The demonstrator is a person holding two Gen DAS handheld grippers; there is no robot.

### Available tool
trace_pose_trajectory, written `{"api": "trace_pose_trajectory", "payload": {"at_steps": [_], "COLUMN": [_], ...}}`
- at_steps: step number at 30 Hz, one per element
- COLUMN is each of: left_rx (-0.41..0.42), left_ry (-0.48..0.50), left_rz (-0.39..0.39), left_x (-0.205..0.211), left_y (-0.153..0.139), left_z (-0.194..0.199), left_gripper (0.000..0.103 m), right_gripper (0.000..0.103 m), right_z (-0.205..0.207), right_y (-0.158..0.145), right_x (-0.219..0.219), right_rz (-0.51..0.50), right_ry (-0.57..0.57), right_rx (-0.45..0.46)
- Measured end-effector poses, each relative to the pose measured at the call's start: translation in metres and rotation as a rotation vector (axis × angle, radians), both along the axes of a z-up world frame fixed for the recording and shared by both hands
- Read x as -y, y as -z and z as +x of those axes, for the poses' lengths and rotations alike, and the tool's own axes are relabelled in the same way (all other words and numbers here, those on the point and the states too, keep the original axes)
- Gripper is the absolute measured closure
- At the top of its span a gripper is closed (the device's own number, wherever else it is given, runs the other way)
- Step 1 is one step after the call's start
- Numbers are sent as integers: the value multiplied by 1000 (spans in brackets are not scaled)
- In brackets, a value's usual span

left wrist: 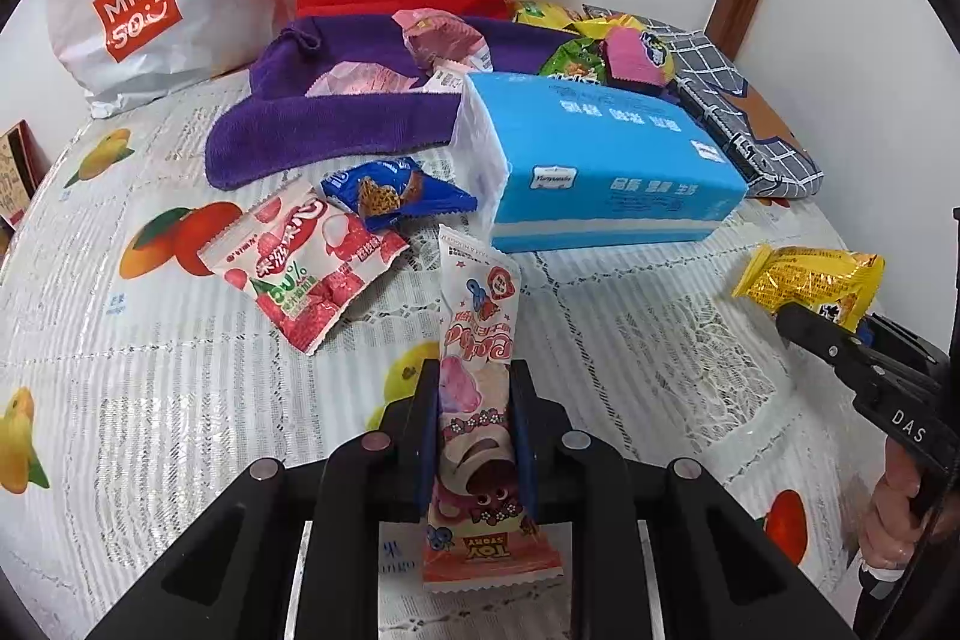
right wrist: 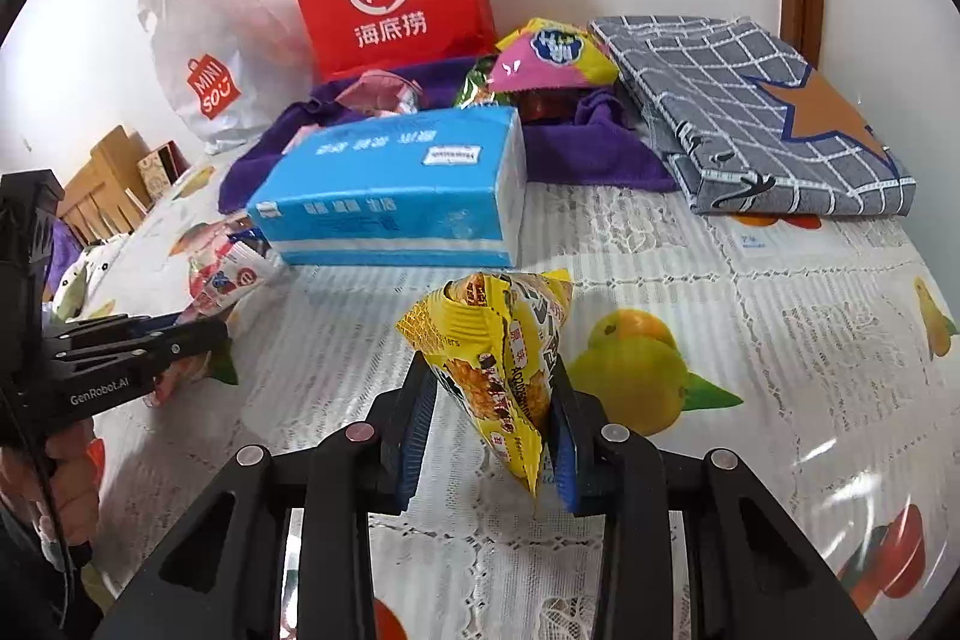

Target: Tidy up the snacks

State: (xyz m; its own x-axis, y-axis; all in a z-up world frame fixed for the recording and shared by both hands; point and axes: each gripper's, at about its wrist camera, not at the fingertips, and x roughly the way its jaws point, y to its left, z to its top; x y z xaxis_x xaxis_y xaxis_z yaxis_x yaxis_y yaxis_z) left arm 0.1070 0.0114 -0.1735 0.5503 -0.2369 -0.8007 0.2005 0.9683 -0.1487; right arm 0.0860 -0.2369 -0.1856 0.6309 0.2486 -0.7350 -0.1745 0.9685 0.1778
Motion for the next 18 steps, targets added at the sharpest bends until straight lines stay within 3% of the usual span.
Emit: {"api": "trace_pose_trajectory", "payload": {"at_steps": [18], "left_rx": [40], "left_ry": [-16], "left_rz": [-28], "left_x": [-5], "left_y": [-41], "left_z": [0], "left_gripper": [83], "right_gripper": [68], "right_z": [4], "right_y": [-46], "right_x": [-11], "right_rz": [-31], "right_ry": [6], "right_rx": [90]}}
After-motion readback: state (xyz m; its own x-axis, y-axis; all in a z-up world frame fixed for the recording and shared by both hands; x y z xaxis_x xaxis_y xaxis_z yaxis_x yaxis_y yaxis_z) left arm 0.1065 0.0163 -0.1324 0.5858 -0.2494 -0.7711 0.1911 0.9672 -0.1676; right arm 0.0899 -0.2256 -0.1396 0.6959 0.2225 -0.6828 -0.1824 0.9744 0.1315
